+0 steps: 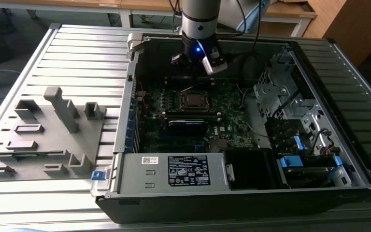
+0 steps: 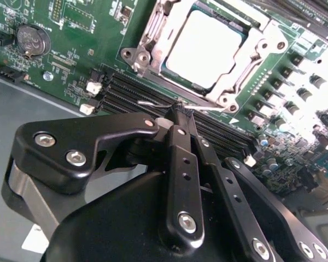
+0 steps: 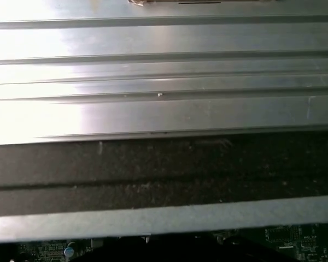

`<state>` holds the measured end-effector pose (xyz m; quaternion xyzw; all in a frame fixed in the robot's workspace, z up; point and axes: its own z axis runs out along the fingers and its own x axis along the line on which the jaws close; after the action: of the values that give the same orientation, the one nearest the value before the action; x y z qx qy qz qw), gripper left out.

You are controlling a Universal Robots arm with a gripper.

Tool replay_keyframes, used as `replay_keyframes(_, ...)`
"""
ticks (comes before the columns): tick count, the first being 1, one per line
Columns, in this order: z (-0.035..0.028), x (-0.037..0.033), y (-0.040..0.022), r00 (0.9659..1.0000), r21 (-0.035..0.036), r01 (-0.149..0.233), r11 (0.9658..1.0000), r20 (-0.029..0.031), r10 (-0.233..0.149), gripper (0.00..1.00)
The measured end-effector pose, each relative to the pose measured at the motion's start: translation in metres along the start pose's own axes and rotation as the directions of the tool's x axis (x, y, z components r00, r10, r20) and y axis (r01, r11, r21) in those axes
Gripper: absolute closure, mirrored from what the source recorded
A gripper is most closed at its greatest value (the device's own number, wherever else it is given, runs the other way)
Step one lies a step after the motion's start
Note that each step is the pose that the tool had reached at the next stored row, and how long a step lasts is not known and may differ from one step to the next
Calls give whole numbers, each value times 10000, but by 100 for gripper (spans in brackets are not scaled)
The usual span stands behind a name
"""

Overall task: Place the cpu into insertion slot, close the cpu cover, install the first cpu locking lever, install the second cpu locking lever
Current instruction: 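Install the first cpu locking lever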

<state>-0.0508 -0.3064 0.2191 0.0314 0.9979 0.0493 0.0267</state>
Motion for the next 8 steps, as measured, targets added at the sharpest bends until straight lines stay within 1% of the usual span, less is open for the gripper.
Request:
replay_keyframes(2,5,-8,1,10000,51,2,10000,4,-2,89)
replay_keyframes(8,5,-13,1,10000,60,3,10000,4,-3,89)
